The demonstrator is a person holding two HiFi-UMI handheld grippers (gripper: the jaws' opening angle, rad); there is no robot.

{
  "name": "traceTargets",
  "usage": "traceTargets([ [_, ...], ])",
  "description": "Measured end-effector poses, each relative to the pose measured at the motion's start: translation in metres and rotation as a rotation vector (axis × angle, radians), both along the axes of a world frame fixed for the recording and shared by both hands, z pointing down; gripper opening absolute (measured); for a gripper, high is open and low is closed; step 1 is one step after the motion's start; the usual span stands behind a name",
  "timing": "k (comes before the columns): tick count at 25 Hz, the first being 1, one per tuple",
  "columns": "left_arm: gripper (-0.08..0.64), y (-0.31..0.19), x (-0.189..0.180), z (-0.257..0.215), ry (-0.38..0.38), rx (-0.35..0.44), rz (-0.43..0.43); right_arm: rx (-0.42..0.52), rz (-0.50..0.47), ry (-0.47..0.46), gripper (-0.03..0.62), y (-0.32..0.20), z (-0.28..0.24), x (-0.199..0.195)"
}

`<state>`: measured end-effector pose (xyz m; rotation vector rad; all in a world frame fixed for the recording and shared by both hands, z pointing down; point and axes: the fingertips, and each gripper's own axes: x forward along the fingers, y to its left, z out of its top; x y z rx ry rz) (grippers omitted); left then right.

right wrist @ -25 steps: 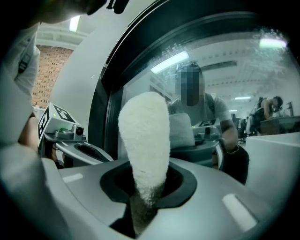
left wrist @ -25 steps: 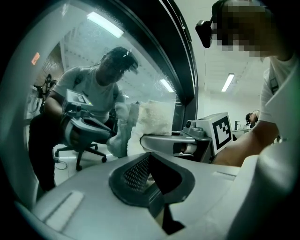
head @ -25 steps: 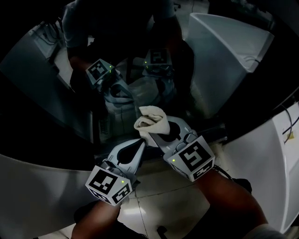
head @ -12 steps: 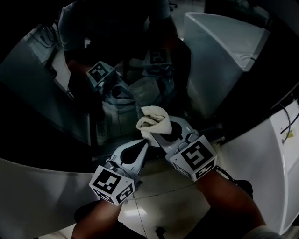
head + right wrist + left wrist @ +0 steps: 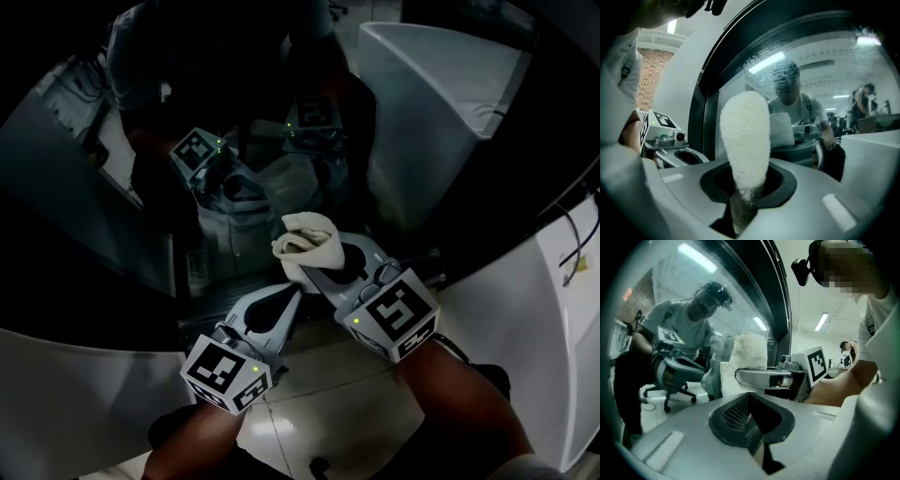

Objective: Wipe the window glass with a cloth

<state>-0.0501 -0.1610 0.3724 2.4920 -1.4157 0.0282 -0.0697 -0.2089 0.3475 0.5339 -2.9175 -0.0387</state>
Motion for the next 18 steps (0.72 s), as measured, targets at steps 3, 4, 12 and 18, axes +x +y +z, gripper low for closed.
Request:
traceTargets([
  [3,0.015,0.0023,-0.0025,0.0041,-0.027,-0.016,0.028,-0.020,0.021,-0.014,0.083,-0.0010,0.0031,-0.0002],
  [4,0.015,0.0028,-0.0037,0.0067,-0.033,-0.020,0.035,-0.025,0.027,-0.018,0.081,-0.0013,0.0053,-0.0008],
  [12,0.015,0.0073,-0.0030,0.0043,-0.047,-0.024,0.078,-0.028,0.063,-0.030,0.082,0.0005,-0.0006,0.0039],
  [18,0.015,0.0047,-0.0098,0.0091,-0.045,-0.009,0.097,-0.007,0.078,-0.032,0.083,-0.0017,0.0017,0.0003],
])
